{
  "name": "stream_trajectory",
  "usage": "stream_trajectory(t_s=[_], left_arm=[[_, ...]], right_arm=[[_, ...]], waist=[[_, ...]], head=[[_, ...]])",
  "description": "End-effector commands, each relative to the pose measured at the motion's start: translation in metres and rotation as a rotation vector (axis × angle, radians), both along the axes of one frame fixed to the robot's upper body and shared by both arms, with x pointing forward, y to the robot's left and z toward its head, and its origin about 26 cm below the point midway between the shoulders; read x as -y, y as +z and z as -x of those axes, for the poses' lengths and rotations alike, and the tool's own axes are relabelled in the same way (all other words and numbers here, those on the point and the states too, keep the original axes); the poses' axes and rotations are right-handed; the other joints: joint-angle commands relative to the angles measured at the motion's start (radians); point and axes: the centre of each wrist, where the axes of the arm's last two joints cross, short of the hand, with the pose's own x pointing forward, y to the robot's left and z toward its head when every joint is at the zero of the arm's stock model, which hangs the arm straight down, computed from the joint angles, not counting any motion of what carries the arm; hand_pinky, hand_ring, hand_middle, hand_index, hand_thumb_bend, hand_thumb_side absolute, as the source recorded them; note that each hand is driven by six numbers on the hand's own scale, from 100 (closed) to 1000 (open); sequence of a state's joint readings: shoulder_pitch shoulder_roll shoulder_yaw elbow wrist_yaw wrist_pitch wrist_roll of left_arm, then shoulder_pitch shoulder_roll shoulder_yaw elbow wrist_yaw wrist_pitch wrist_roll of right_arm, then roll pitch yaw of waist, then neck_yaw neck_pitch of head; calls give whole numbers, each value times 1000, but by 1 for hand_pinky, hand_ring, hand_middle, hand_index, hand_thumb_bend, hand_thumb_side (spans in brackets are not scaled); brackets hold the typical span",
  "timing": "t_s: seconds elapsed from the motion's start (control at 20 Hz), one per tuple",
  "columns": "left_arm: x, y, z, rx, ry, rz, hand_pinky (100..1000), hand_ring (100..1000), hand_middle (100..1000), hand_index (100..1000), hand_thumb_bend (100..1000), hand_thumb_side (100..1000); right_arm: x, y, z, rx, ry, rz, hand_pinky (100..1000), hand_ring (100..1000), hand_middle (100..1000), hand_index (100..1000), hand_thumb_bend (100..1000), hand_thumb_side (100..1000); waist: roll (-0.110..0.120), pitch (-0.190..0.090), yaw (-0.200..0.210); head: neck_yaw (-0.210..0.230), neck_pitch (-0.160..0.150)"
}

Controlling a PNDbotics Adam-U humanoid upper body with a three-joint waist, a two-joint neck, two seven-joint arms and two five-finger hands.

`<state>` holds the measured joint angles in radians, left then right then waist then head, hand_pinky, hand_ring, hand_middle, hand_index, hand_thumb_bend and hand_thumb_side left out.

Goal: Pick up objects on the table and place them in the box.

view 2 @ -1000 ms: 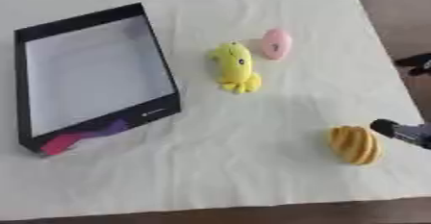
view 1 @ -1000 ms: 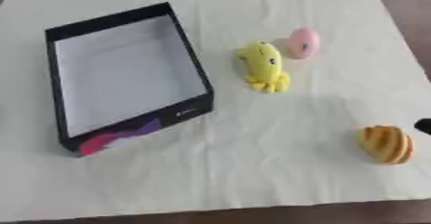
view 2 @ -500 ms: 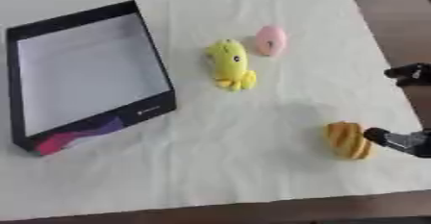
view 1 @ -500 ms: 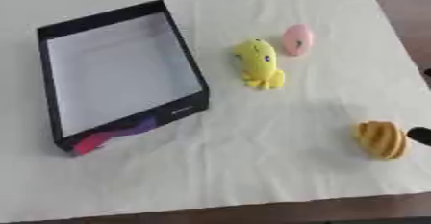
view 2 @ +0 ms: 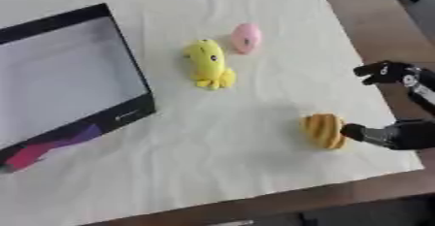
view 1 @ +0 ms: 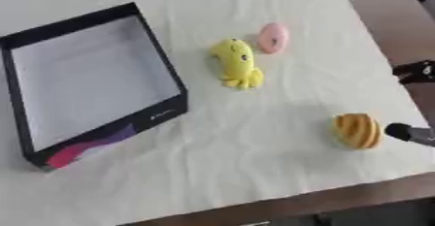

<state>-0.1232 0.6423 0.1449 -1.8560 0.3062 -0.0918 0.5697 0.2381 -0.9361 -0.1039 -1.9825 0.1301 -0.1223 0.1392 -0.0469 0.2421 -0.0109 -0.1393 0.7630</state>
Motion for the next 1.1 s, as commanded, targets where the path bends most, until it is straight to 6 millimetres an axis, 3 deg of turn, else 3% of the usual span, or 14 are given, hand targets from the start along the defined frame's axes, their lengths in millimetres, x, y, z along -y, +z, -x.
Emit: stream_trajectory(t_s=[0.05, 0.6, 0.85, 0.9, 0.95, 1.1], left_arm=[[-4, 11, 1, 21, 2, -35, 789, 863, 915, 935, 440, 709], [0, 11, -1, 25, -19, -20, 788, 863, 916, 929, 436, 711], [1, 9, -1, 20, -26, -10, 788, 863, 915, 925, 434, 714], [2, 9, -1, 20, -28, -9, 788, 863, 915, 925, 434, 714], [2, 9, -1, 21, -30, -7, 789, 864, 915, 925, 433, 714], [3, 9, -2, 22, -33, -4, 789, 864, 915, 924, 433, 714]], right_arm=[[-3, 8, -1, 0, 37, 16, 864, 805, 828, 887, 648, 573], [-17, 6, -9, -24, 63, 67, 861, 804, 763, 874, 660, 566], [-25, 3, -13, 0, 22, 98, 858, 804, 768, 870, 653, 572], [-27, 2, -14, 0, 17, 104, 857, 804, 767, 870, 647, 531], [-29, 1, -14, -4, 12, 111, 857, 804, 768, 869, 652, 574], [-33, -3, -14, -17, -2, 134, 857, 805, 767, 868, 650, 574]], waist=[[-6, -2, 0], [-1, 7, 16], [1, 10, 25], [2, 11, 27], [2, 12, 28], [5, 15, 32]], head=[[-2, 7], [31, 7], [20, 7], [17, 7], [14, 7], [8, 7]])
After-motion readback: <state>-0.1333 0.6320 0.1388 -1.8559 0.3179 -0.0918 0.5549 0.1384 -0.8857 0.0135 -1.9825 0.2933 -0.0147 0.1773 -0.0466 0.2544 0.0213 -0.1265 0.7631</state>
